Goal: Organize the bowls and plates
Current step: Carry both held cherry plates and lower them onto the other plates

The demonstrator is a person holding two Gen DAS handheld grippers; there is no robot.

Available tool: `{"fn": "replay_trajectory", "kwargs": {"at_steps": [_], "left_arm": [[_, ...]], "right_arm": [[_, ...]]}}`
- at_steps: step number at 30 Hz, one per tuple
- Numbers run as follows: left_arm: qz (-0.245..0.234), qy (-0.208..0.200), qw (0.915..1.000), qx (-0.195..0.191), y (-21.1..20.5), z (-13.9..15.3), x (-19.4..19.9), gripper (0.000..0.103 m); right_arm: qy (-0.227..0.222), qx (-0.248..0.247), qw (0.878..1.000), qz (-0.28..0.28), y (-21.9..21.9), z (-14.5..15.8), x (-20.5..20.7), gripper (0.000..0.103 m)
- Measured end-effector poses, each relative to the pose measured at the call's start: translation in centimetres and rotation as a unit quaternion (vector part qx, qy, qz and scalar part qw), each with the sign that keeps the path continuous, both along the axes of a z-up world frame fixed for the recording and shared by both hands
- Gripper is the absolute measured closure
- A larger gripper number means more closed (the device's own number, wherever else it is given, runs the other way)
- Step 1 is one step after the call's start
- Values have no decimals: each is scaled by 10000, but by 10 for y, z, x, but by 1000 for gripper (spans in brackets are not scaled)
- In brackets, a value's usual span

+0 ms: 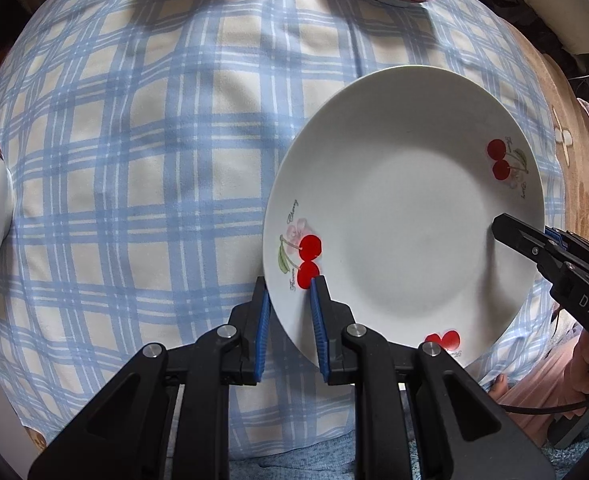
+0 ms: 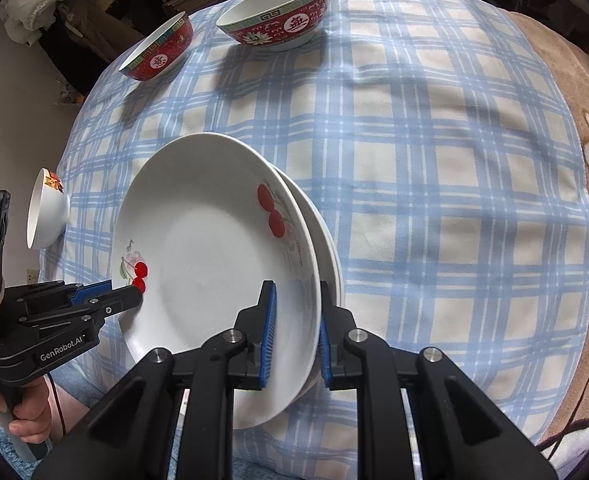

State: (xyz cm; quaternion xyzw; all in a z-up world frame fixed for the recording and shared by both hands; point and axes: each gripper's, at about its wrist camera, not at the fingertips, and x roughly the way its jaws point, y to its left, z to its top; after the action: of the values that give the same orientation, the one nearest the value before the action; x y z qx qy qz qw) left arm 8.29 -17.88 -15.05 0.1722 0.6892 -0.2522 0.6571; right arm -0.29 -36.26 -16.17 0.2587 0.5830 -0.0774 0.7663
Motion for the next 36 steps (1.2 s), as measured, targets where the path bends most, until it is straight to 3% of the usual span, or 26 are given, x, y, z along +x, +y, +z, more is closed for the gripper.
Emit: {"fn": "replay_trajectory", "kwargs": {"at_steps": [8,24,36], "left_arm": [[160,10,9999,8,2,-1,2,83],[-65,-219,9996,138,-4,-5,-7,84],[67,-299,9995,76,0,2,-8,81]], "right_arm": [[-13,-47,10000,14,0,1,-1,84],[-178,-254,9994,-162,-1,15,-8,85],[-301,-258,9988,-299,-5,21,-9,85]]}}
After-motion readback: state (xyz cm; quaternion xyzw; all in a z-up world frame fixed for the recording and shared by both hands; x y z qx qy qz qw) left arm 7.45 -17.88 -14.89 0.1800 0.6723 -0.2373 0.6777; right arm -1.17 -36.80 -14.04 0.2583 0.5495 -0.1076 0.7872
